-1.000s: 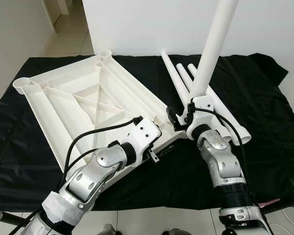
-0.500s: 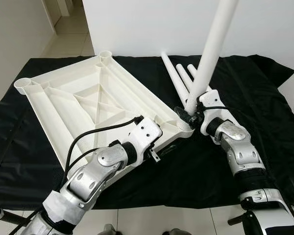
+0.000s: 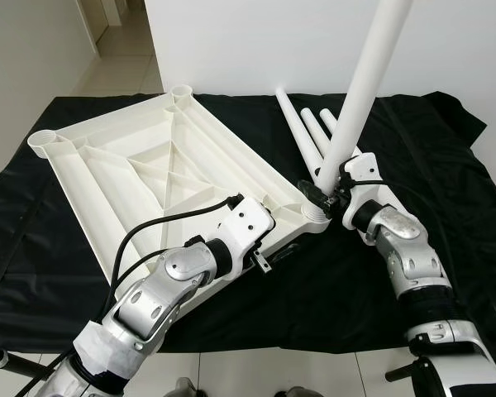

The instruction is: Building children table

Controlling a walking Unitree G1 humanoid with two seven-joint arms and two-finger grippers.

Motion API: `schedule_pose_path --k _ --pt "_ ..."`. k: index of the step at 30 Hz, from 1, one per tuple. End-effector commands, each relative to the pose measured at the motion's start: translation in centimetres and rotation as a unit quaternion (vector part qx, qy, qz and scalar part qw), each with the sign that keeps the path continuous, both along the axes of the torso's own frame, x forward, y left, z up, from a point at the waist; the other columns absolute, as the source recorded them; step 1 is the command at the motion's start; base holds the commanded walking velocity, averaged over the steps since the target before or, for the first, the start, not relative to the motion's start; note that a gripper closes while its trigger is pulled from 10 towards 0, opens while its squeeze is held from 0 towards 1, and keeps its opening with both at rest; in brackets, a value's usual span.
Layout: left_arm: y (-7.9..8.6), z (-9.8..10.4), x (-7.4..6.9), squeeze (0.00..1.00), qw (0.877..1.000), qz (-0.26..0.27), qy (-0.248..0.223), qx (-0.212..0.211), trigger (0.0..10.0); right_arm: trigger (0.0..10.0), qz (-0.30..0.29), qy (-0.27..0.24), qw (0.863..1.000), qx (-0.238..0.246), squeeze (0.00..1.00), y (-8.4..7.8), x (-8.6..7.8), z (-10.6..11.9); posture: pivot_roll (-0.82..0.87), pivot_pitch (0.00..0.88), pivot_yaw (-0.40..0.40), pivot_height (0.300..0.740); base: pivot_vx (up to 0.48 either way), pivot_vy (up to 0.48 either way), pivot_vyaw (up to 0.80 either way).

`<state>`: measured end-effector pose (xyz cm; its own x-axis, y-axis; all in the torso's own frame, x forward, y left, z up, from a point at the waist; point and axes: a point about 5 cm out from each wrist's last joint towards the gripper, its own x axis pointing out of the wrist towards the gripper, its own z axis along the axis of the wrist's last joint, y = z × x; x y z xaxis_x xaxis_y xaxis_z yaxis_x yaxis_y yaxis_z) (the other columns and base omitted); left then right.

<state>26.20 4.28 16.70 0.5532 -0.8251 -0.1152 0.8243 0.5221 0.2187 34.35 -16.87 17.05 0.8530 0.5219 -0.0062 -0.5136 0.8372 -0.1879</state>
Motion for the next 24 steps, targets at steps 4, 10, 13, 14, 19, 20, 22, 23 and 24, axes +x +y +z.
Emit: schedule_pose_path --k 4,10,13,14,19,20,22,23,24 --pt "-0.3 -0.1 -0.4 0.00 0.999 -0.044 0.011 0.008 10.0 10.0 -0.091 0.023 0.995 0.044 0.00 0.5 -0.1 -0.6 -0.14 0.059 0.035 0.740 0.000 0.000 0.00" --pt "-0.4 -0.1 -0.4 0.00 0.999 -0.046 0.011 0.008 10.0 10.0 -0.189 0.019 0.978 0.082 0.00 1.3 -1.0 -0.6 -0.14 0.061 0.034 0.740 0.000 0.000 0.00" --pt "-0.3 -0.1 -0.4 0.00 0.999 -0.044 0.011 0.008 10.0 10.0 -0.228 0.012 0.969 0.093 0.00 2.4 -1.9 -0.7 -0.14 0.065 0.033 0.740 0.000 0.000 0.00" --pt "-0.3 -0.1 -0.4 0.00 0.999 -0.044 0.011 0.008 10.0 10.0 -0.228 0.012 0.969 0.093 0.00 2.4 -1.9 -0.7 -0.14 0.065 0.033 0.740 0.000 0.000 0.00" --pt "-0.3 0.0 -0.3 0.00 0.999 -0.043 0.011 0.006 10.0 10.0 -0.264 0.007 0.959 0.106 0.00 3.6 -2.5 -0.6 -0.14 0.065 0.033 0.740 0.000 0.000 0.00" --pt "-0.3 0.0 -0.3 0.00 0.999 -0.043 0.011 0.006 10.0 10.0 -0.264 0.007 0.959 0.106 0.00 3.6 -2.5 -0.6 -0.14 0.065 0.033 0.740 0.000 0.000 0.00" --pt "-0.2 0.0 -0.4 0.00 0.999 -0.043 0.013 0.002 10.0 10.0 -0.281 0.000 0.952 0.119 0.25 3.9 -2.7 -0.2 -0.14 0.061 0.037 0.740 0.000 0.000 0.00" --pt "-0.2 0.0 -0.4 0.00 0.999 -0.043 0.013 0.001 10.0 10.0 -0.286 -0.002 0.950 0.122 0.25 3.9 -2.8 0.0 -0.14 0.061 0.037 0.740 0.000 0.000 0.00" --pt "-0.2 0.0 -0.4 0.00 0.999 -0.043 0.013 0.001 10.0 10.0 -0.286 -0.002 0.950 0.122 0.25 3.9 -2.8 0.0 -0.14 0.061 0.037 0.740 0.000 0.000 0.00"
